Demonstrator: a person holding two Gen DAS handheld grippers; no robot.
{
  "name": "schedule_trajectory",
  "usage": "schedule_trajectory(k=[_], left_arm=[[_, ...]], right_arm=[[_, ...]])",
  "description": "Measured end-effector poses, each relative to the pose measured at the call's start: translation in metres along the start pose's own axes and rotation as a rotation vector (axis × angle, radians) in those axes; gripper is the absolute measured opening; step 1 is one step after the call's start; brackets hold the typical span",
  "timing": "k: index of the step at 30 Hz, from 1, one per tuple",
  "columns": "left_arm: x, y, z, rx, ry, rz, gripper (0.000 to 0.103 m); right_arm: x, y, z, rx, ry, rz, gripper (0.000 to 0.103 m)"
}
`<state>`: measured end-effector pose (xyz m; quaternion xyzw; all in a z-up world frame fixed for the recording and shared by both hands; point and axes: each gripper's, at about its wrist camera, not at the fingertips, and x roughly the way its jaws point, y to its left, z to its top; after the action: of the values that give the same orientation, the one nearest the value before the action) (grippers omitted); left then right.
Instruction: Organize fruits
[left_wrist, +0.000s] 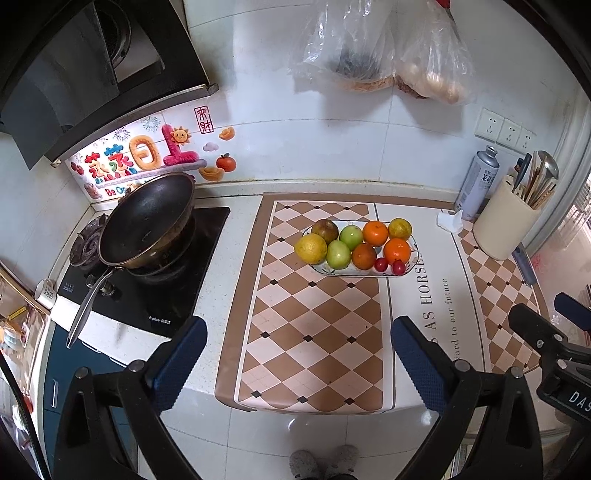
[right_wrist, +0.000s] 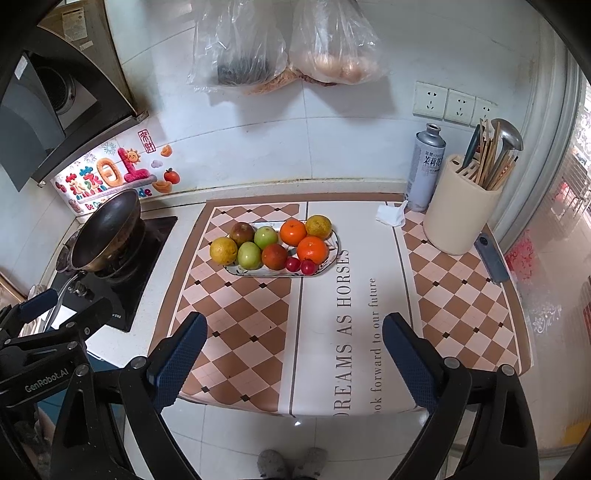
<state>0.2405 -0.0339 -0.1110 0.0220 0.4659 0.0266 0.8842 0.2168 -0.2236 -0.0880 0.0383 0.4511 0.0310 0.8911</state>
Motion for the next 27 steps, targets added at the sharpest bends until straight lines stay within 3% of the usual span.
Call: schedule_trajectory(k=[27], left_arm=[[0.0005,0.0042,-0.0009,-0.009,0.006,-0.007,0.102]], right_arm=[[0.0002,0.0019,0.0032,-0.006,0.005,0.004,0.098]])
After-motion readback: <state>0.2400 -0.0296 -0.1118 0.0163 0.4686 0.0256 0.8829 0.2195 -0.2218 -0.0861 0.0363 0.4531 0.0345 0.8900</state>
